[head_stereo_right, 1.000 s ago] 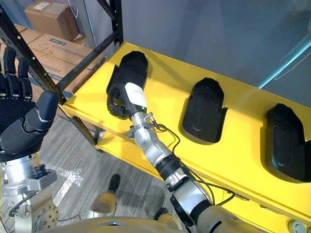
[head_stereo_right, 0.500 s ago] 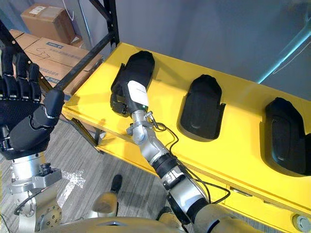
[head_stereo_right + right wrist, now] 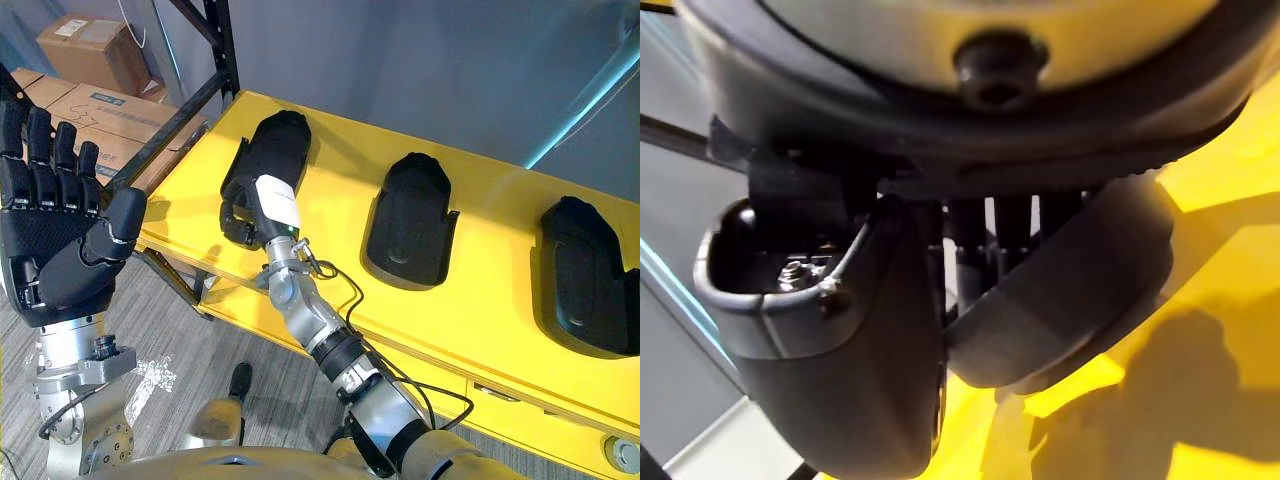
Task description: Walk over and take three plastic housings, then place them on the shelf
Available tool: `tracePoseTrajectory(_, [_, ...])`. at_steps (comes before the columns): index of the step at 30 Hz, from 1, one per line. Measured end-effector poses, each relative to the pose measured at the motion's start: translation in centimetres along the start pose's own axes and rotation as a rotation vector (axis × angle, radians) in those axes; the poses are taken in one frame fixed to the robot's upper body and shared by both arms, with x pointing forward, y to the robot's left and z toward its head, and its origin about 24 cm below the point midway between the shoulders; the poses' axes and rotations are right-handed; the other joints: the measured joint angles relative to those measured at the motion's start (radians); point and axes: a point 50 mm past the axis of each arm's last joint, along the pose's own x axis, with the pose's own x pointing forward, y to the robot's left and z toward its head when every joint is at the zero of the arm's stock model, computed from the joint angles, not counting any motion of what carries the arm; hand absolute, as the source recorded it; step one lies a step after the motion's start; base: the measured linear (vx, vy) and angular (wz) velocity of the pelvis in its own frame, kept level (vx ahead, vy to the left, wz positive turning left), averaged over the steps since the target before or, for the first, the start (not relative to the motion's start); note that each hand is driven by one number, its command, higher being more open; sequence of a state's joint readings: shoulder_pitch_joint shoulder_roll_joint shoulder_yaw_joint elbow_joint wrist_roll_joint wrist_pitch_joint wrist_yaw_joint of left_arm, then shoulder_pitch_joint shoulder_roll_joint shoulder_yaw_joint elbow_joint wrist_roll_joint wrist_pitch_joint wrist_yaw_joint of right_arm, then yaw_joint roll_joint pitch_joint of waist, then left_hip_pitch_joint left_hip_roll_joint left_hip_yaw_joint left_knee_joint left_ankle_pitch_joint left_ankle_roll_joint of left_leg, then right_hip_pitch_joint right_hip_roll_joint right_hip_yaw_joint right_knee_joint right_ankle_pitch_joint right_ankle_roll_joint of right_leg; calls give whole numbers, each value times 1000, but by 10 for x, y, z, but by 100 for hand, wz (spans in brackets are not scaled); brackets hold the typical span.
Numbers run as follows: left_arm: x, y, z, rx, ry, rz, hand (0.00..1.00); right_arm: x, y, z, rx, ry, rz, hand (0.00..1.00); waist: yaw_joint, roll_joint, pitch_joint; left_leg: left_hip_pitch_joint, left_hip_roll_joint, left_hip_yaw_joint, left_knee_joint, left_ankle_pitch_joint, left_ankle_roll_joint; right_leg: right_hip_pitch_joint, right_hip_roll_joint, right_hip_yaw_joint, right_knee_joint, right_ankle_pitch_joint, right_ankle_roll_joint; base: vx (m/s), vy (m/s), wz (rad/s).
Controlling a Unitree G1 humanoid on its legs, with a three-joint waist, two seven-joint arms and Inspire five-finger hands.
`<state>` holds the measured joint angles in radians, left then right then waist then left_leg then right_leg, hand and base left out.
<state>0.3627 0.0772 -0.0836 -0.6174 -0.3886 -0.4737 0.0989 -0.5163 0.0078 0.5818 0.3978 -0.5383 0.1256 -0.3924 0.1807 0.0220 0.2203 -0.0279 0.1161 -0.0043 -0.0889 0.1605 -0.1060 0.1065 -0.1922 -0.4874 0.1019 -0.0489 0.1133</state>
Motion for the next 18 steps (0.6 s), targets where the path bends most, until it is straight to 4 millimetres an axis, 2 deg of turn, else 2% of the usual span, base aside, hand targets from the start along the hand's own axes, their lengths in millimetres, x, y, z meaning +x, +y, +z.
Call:
tracePoseTrajectory(3, [0,0,0,0,0,1,100,-3,5,3,-1,-13,33,0,-17,2,-7,0,0,1,0,-1,0,-1,0,1,0,0,0,0,0,0])
tracePoseTrajectory(7, [0,0,0,1,0,5,100,-11,12,2,21,1,58,0,-19,3,-29,3,1,6,0,0,-1,-1,0,7,-2,-1,1,7,-14,-2])
tracePoseTrajectory(13, [0,0,0,0,0,6,100,-18,17,5,59,3,80,0,-22,2,-30,9,1,17,0,-2,-3,-1,-1,21,-1,0,1,-7,-21,-5])
tracePoseTrajectory(14, [0,0,0,0,0,6,100,-18,17,6,58,3,81,100,-23,2,-30,10,1,17,0,-5,-6,-1,-1,22,-1,0,1,-17,-18,-5])
tracePoseTrajectory(18, [-1,-2,-2,-14,8,6,100,-18,17,4,63,22,82,100,-22,1,-38,13,2,20,0,-5,-6,0,-1,24,-1,0,1,-3,-4,-1])
